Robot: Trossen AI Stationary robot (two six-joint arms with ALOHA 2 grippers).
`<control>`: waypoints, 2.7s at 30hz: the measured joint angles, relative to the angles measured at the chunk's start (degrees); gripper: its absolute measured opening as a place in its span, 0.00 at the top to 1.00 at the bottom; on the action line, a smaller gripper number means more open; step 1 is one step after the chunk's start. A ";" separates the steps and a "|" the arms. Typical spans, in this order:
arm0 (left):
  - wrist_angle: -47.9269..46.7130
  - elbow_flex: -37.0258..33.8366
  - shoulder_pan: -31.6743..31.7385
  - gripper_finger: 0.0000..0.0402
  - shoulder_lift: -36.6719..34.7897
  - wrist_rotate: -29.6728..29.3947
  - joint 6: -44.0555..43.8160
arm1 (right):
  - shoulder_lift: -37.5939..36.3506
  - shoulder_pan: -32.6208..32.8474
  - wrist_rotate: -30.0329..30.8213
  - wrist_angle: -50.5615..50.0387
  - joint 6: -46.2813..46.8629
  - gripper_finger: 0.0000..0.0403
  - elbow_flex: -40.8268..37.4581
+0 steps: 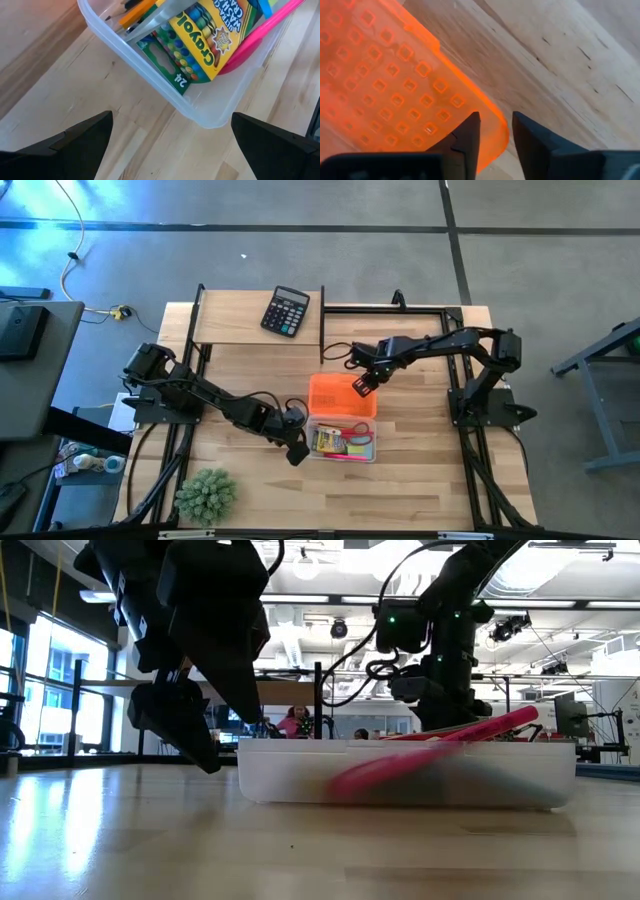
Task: Pack school essentials
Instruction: Close the supply box
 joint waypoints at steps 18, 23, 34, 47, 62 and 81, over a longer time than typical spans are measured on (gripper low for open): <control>0.42 0.00 0.02 0.02 2.14 1.44 -1.43 | 0.00 1.46 1.75 0.03 5.73 0.97 0.00; 0.81 0.12 -0.48 0.02 3.35 0.53 -4.58 | 0.00 1.49 1.83 0.00 5.72 0.99 0.00; 1.16 0.11 -0.46 0.02 3.41 -0.02 -8.89 | -1.34 1.51 3.17 -0.04 5.75 0.99 0.00; 1.42 0.04 -0.44 0.02 3.52 -2.18 -10.69 | -8.81 7.19 5.80 -0.17 9.20 1.00 0.24; 2.25 -0.02 0.64 0.02 3.58 -3.62 -13.41 | -11.37 7.65 10.60 -3.78 10.68 1.00 0.31; 5.55 -0.13 8.00 0.02 3.80 -6.11 -13.01 | -11.37 8.19 12.41 -3.39 7.67 1.00 0.31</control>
